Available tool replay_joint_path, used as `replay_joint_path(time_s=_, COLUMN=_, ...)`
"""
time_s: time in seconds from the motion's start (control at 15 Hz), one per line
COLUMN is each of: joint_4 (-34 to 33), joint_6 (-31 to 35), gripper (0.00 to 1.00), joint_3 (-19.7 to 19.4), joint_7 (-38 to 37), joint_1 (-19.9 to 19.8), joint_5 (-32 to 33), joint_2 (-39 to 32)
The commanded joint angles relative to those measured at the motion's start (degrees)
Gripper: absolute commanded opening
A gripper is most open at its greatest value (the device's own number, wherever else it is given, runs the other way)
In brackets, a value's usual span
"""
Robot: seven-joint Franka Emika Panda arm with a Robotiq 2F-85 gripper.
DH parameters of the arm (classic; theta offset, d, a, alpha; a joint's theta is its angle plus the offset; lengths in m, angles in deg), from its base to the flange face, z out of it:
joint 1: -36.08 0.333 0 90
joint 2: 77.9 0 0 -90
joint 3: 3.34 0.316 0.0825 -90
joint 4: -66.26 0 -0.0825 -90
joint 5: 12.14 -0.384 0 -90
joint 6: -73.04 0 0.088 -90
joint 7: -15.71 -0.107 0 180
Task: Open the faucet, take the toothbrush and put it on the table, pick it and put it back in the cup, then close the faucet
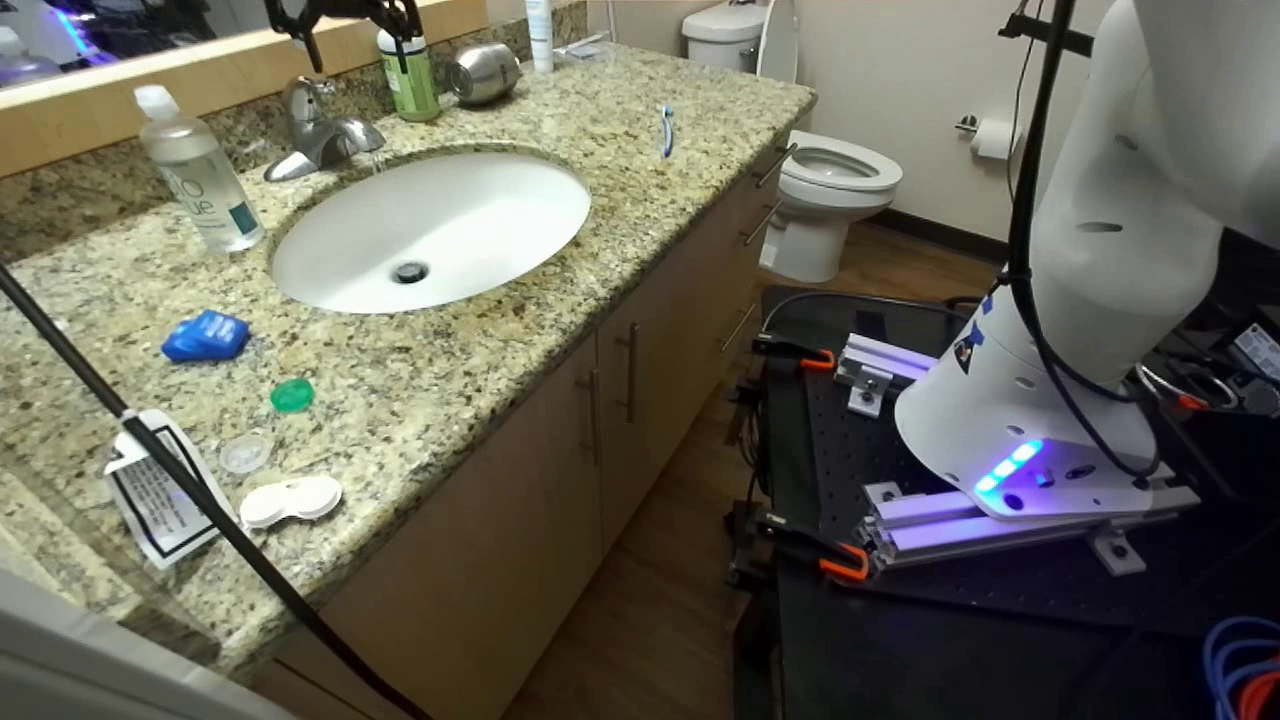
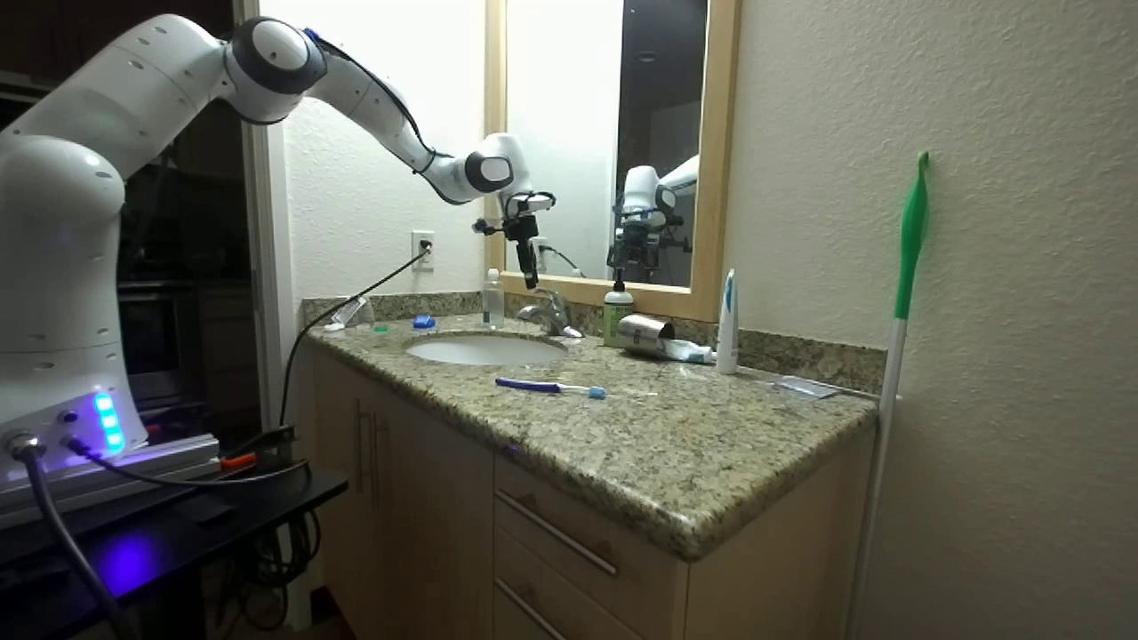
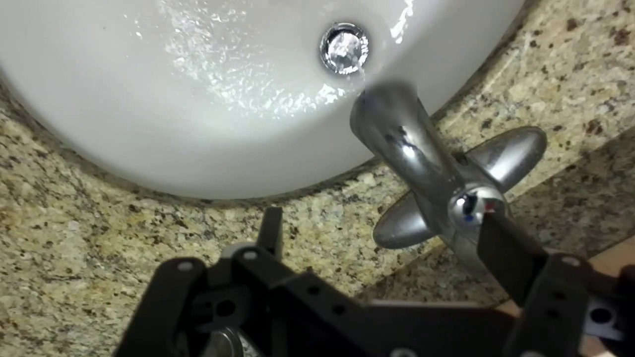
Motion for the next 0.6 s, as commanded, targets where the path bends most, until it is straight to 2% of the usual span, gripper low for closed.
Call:
replay_joint_path(time_s=0.0, joint_4=-4.2, joint_6=-7.0, gripper=1.0, joint_3=-0.4, joint_7=-2.3, joint_1=-0.4, joint_5=1.7, joint_2=-2.9)
replay_joint_path(time_s=0.13, joint_4=-7.0, joint_6=-12.4, gripper=1.0, joint_3=-0.3, joint_7=-2.5, joint_1=-1.1, joint_5=2.1, joint_2=-4.4)
replay_joint_path(time_s=0.33, joint_4=-12.8, joint_6=-24.6, gripper=1.0, joint_3=0.5, joint_7=-2.4, joint_1=-3.0, joint_5=1.2, joint_2=-7.9)
replay_joint_path(time_s=0.53, joint_4=-17.5, joint_6=-30.5, gripper=1.0, joint_3=0.5, joint_7=-3.8, joint_1=-4.1, joint_5=0.9, joint_2=-10.3)
